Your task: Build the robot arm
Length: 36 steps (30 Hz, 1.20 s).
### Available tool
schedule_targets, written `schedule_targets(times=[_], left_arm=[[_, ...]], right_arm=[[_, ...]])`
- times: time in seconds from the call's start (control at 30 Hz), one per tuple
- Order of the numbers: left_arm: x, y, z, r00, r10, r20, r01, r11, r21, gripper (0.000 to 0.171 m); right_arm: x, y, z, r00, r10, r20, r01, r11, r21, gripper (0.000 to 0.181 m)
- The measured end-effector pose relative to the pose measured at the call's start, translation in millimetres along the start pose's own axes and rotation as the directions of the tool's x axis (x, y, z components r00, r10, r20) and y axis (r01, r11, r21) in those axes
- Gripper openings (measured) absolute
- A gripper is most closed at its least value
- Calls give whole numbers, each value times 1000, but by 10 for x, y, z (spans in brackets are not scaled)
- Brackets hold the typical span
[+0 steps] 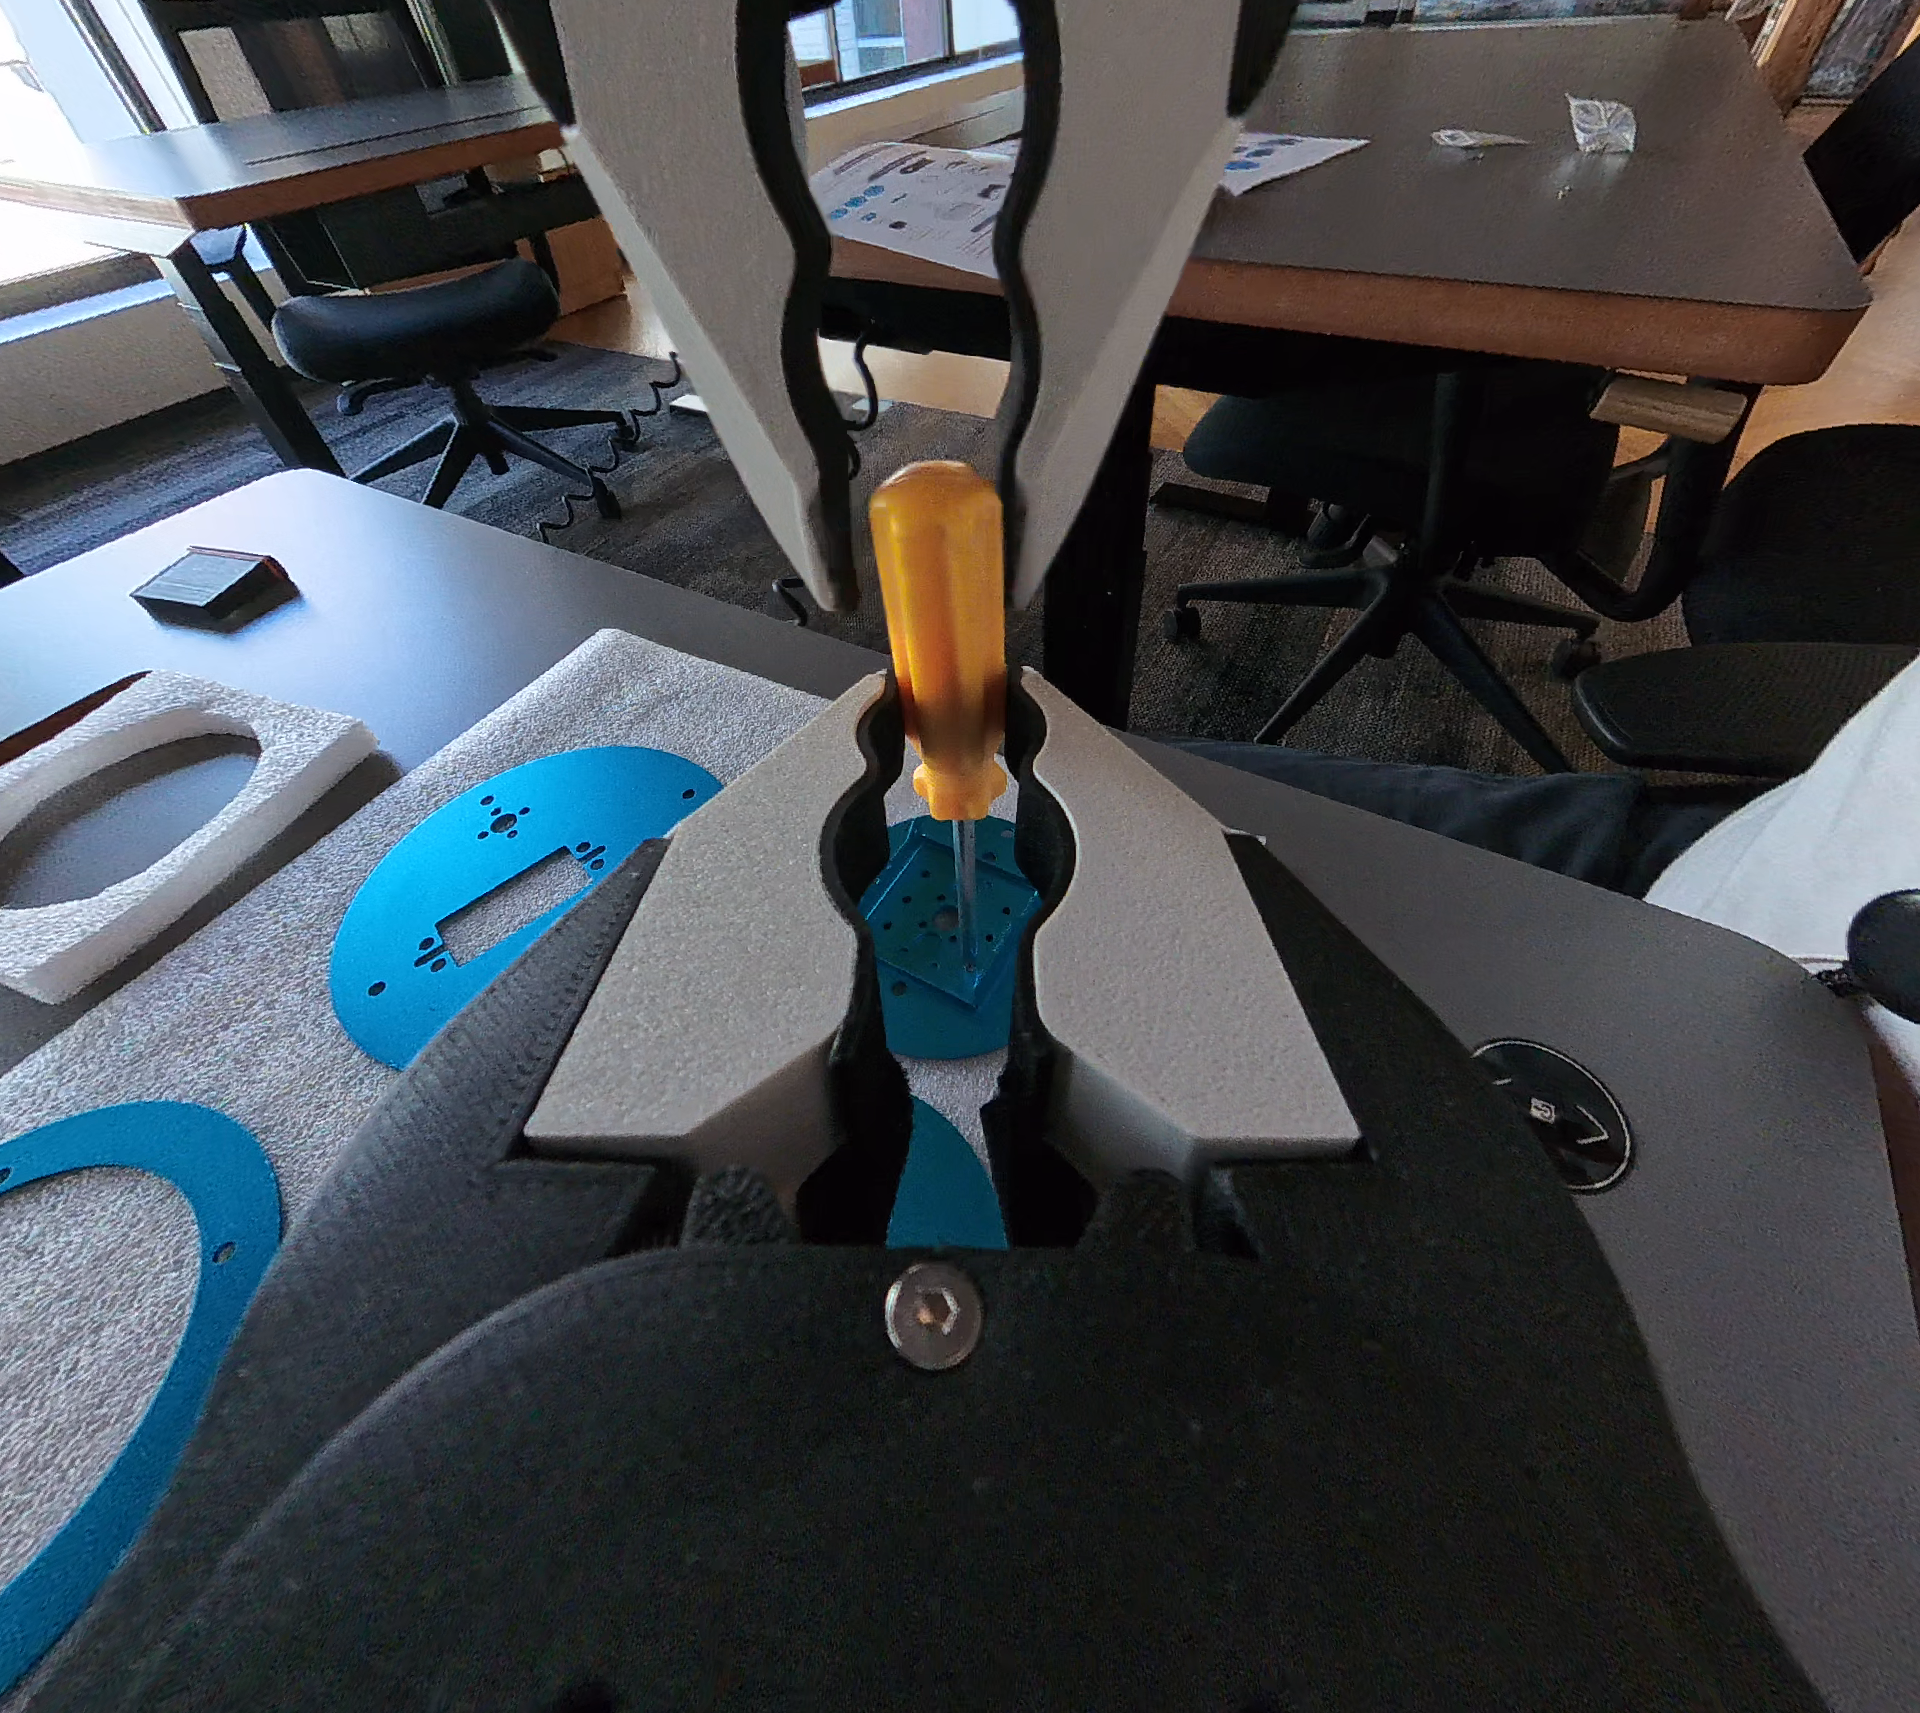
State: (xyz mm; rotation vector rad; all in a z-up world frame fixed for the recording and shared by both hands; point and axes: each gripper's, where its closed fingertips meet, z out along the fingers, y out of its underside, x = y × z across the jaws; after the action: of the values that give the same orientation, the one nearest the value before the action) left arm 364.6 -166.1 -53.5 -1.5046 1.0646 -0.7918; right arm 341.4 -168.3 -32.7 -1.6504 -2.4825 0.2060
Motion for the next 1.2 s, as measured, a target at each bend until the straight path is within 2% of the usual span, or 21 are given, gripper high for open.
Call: schedule_targets(times=[0.07,0.13,0.23,0.3,0.33,0.43,0.53,0.6,0.67,0.77,0.83,1.0,1.03,1.07,1.2], left_arm=[[-4,-1,1,1000,-11,-5,12,1000,3,17],[-13,0,0,1000,-17,-4,17,1000,3,17],[-17,-3,5,1000,-21,-2,21,1000,7,17],[-16,-4,5,1000,-27,-5,27,1000,10,17],[-17,-4,3,1000,-29,-5,29,999,13,17],[-26,-4,1,999,-39,-6,39,999,15,17],[-21,-8,20,999,-32,-7,32,999,3,17],[-12,-9,26,1000,-23,-6,22,1000,-5,17],[-4,-12,33,1000,-16,-2,16,1000,-7,17],[-6,-15,36,1000,-26,-5,26,1000,2,17],[-16,-14,35,999,-35,-8,35,999,3,17],[6,-18,61,1000,-15,-21,14,1000,-16,17],[17,-19,65,1000,-10,-27,10,1000,-18,17],[26,-20,66,999,-8,-33,7,1000,-19,17],[22,-11,41,999,-27,-42,26,999,-21,16]], right_arm=[[2,24,36,999,-34,-5,34,999,-11,24],[-17,-66,-5,999,-50,-3,50,997,60,27],[20,-285,-266,997,-51,-59,66,955,290,33],[6,-308,-408,998,-34,-57,55,912,407,50],[4,-242,-404,999,-20,-42,36,913,406,64],[12,-61,-315,1000,-11,-29,20,945,326,64],[22,-66,-378,988,-130,-82,149,941,304,53],[25,-52,-370,973,-213,-88,229,940,255,59],[-65,-65,-325,962,-274,-21,271,934,235,48],[-41,-106,-267,939,-342,-39,343,922,180,43],[-23,-86,-228,930,-366,-34,367,922,124,33],[-38,-9,-117,927,-374,21,373,927,27,25],[-45,7,-102,928,-371,30,371,928,14,16],[-63,7,-100,933,-358,45,358,934,14,16],[-45,-5,-92,977,-203,62,204,979,-7,16]])
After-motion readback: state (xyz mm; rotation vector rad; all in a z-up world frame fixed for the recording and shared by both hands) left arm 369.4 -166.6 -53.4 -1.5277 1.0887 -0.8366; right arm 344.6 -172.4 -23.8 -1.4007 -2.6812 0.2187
